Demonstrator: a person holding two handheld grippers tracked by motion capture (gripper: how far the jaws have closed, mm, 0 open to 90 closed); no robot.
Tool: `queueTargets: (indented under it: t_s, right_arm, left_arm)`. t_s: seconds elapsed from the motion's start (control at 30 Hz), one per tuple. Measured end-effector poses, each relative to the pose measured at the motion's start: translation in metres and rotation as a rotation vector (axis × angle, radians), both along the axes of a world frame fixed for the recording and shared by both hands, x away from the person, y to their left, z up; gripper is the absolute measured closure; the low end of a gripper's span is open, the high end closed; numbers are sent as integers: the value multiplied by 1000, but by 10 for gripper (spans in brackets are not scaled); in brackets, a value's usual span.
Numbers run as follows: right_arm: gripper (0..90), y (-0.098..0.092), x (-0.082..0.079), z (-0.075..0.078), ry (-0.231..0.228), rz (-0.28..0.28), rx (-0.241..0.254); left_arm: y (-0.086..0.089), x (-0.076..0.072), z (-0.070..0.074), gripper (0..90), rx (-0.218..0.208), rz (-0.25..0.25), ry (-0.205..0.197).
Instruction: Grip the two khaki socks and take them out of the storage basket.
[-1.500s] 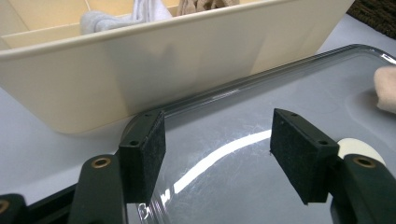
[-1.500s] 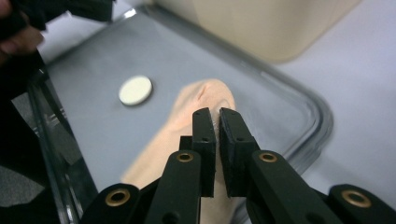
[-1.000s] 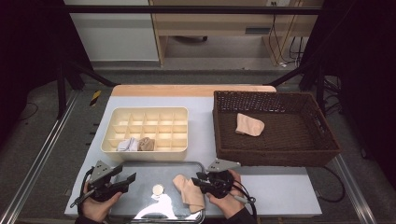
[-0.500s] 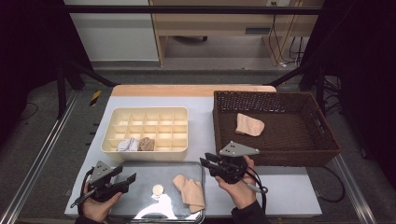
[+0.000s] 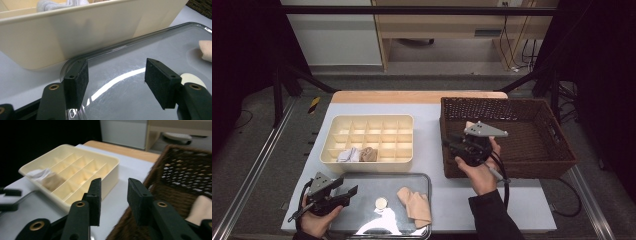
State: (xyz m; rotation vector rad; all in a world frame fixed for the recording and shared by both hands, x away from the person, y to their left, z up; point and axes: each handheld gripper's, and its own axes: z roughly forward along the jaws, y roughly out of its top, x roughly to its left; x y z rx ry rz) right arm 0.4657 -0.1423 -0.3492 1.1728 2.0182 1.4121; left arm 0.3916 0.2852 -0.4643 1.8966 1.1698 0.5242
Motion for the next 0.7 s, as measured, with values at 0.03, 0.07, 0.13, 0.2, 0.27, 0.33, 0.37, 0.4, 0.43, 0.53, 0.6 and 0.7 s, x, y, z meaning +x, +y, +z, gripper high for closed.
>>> queueTargets:
  t_s: [0.03,0.07,0.13,0.2,0.27,0.33,0.37,0.4,0.43,0.53,0.6,0.7]
  right_arm:
    - [618,-2,3,1,-2,-17,3]
    - [618,-4,8,3,-2,-33,2]
    - [610,-9,19,6,12,-58,-3]
    - [602,-11,25,8,12,-74,-13]
    - [589,-15,34,10,19,-91,-17]
    - [589,-17,40,12,21,-104,-27]
    - [586,-19,43,13,18,-113,-29]
    - [581,-20,45,13,16,-117,-28]
    - [578,-22,48,13,22,-126,-25]
    - [561,-25,57,14,26,-147,-38]
    - [555,-29,65,16,34,-159,-37]
    - [553,-33,74,17,38,-177,-56]
  left_arm:
    - [0,0,0,353,-2,0,2]
    - [0,0,0,353,-2,0,1]
    - [1,0,0,353,-3,1,0]
    - [1,0,0,353,-3,1,1]
    - [1,0,0,353,-2,2,1]
    - [1,1,0,353,-2,3,1]
    - [1,1,-1,354,-1,2,2]
    - [1,1,-1,354,-1,2,2]
    - [1,1,-1,354,-1,1,2]
    - [1,1,-1,354,-4,3,3]
    - [2,1,-1,353,-4,5,4]
    - [2,1,-1,354,-5,5,4]
